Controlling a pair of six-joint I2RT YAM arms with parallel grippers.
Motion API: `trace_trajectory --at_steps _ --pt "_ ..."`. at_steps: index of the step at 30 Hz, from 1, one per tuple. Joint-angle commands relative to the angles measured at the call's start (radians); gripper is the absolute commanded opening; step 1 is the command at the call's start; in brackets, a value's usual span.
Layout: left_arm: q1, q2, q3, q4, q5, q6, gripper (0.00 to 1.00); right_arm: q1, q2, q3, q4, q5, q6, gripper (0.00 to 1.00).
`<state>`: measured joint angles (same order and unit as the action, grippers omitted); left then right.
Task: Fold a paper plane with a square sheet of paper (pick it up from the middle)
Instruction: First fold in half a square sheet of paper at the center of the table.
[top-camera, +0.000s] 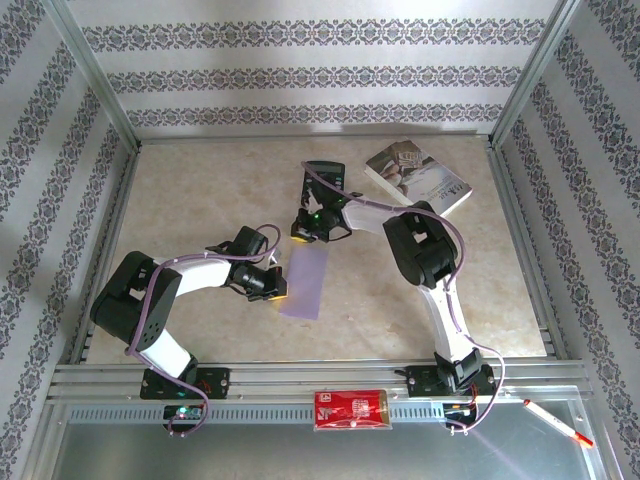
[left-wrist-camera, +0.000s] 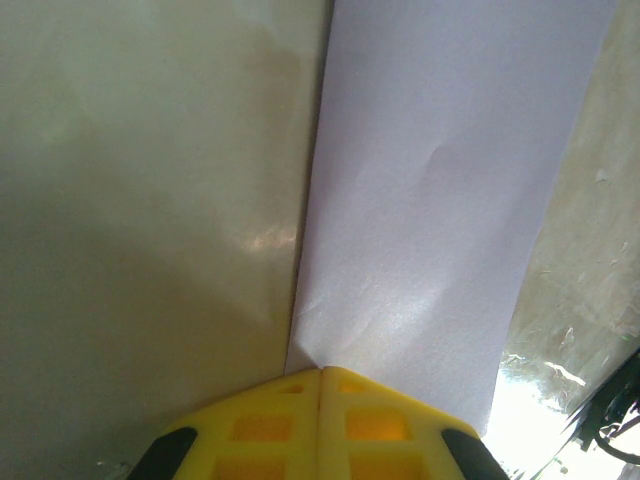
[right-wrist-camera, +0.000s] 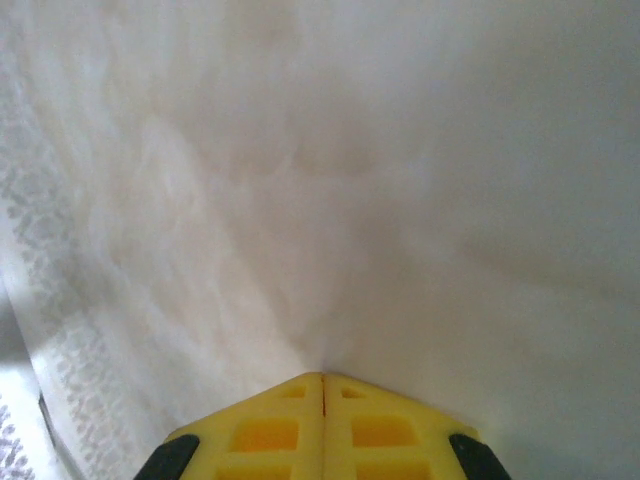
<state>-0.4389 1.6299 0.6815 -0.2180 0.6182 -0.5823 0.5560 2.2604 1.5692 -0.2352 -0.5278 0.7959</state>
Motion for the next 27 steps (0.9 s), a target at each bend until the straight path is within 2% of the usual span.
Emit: trace_trajectory --at_steps 1,5,9,16,27 --pt "-0.035 0.119 -0.089 -0.21 -0.258 0.016 0.0 -0.062 0.033 0.033 0.021 0.154 -0.021 0.0" --pt "-0.035 0.119 -0.087 -0.21 -0.258 0.017 0.0 -0.068 -0.003 0.03 0.02 0.128 -0.041 0.0" --pt "-0.035 0.114 -0.091 -0.208 -0.258 0.016 0.0 -0.062 -0.114 -0.056 0.067 0.107 -0.055 0.0" --pt "-0.035 0.108 -0.091 -0.205 -0.259 0.018 0.0 0.017 -0.263 -0.232 0.132 0.076 -0.043 0.0" --pt "-0.035 0.1 -0.093 -0.202 -0.264 0.017 0.0 0.125 -0.222 -0.314 0.237 0.043 0.061 0.0"
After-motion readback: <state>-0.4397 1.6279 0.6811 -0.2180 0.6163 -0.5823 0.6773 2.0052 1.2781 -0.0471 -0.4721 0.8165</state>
